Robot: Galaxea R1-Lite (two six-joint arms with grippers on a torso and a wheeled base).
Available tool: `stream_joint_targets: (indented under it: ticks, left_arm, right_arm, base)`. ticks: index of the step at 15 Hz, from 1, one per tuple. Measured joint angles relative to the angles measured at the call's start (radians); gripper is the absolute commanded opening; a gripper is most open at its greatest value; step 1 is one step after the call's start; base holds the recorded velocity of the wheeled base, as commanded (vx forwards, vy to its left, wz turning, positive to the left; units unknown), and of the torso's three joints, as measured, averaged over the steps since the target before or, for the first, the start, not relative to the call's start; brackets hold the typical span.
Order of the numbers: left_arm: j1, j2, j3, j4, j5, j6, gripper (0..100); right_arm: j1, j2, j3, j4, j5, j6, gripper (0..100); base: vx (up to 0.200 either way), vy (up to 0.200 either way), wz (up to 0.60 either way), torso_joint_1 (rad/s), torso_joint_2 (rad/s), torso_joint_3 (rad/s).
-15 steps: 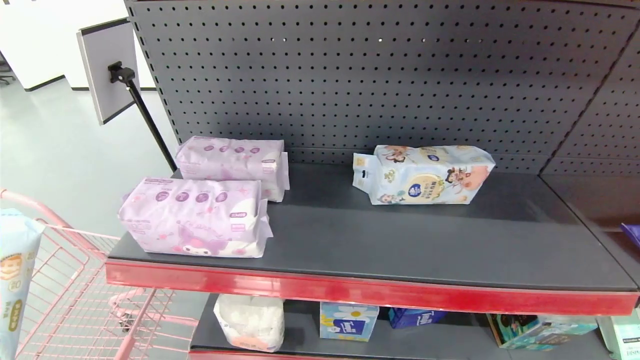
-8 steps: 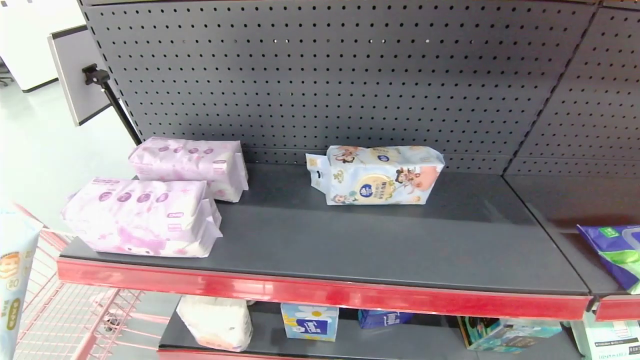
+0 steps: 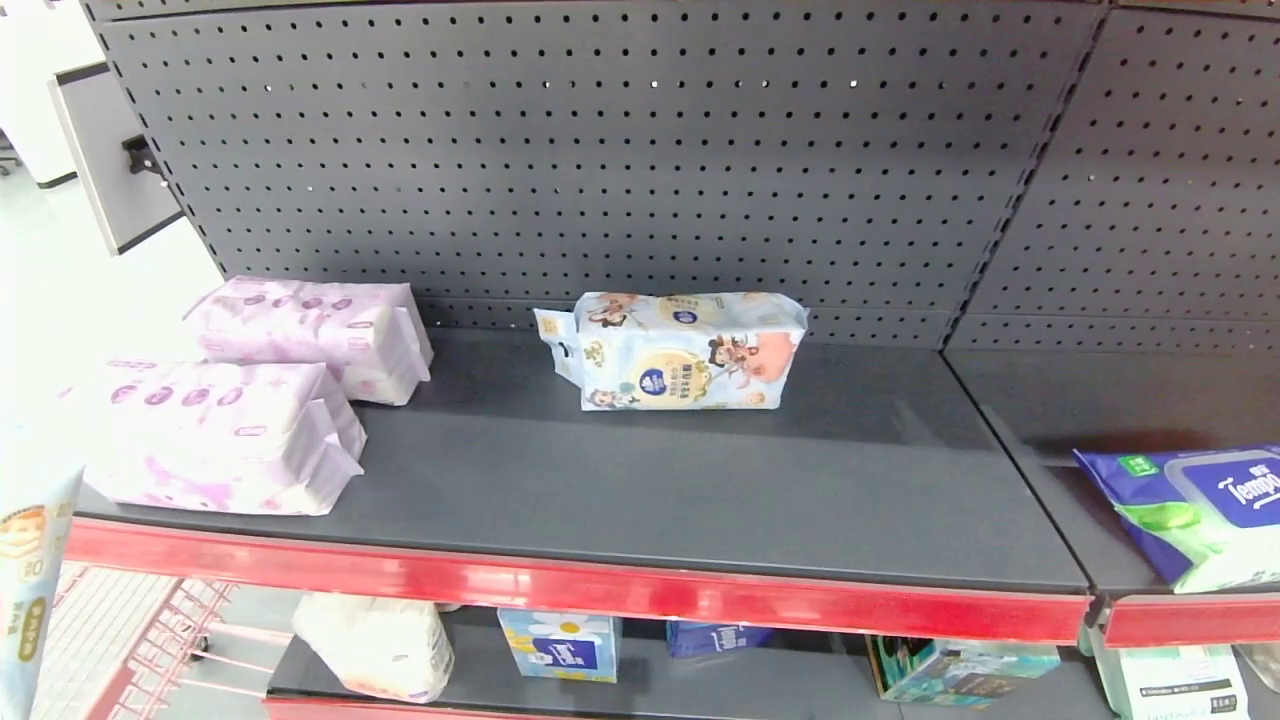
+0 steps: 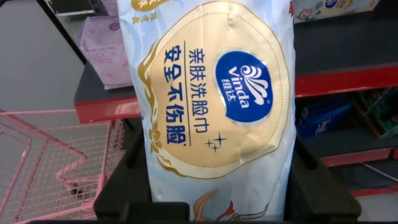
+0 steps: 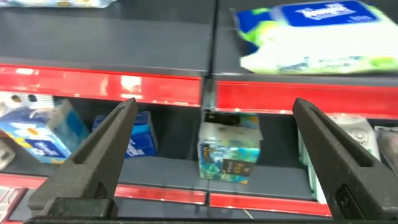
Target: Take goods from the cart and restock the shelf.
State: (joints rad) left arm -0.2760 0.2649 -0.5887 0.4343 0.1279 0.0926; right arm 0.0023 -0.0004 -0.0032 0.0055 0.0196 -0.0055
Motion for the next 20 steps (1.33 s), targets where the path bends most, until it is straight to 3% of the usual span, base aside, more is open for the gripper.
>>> stream_joint_targets:
  ticks: [6,8,12,14,16,20]
  left_arm:
    - [0.003,0.003,-0.001,-0.004,0.003,0.016,0]
    - [0.004,0.024,-0.003,-0.038,-0.006,0.020,0]
    - [0.009,0.101,0.003,-0.145,0.013,0.022,0]
    - [0.012,0.120,-0.002,-0.146,0.018,0.047,0]
    - [0.008,0.126,-0.019,-0.144,0.019,0.089,0]
    - [0.006,0.120,-0.040,-0.134,0.019,0.101,0]
  right_arm:
    - [0.000,0.013,-0.027,0.002,-0.026,-0.008,100]
    - [0.003,0.094,-0.164,0.001,-0.020,0.021,100]
    - [0.008,0.512,-0.557,-0.006,0.019,0.021,100]
    - [0.009,0.693,-0.656,-0.006,0.034,-0.004,100]
    - [0.011,0.778,-0.680,-0.004,0.074,-0.033,100]
    - [0.011,0.794,-0.619,-0.009,0.092,-0.056,100]
  base:
    - [0.000,0.000,0.00,0.000,0.00,0.000]
    - [0.000,0.000,0.00,0.000,0.00,0.000]
    - [0.000,0.000,0.00,0.000,0.00,0.000]
    - [0.000,0.000,0.00,0.000,0.00,0.000]
    - [0.000,0.000,0.00,0.000,0.00,0.000]
    - [0.000,0.000,0.00,0.000,0.00,0.000]
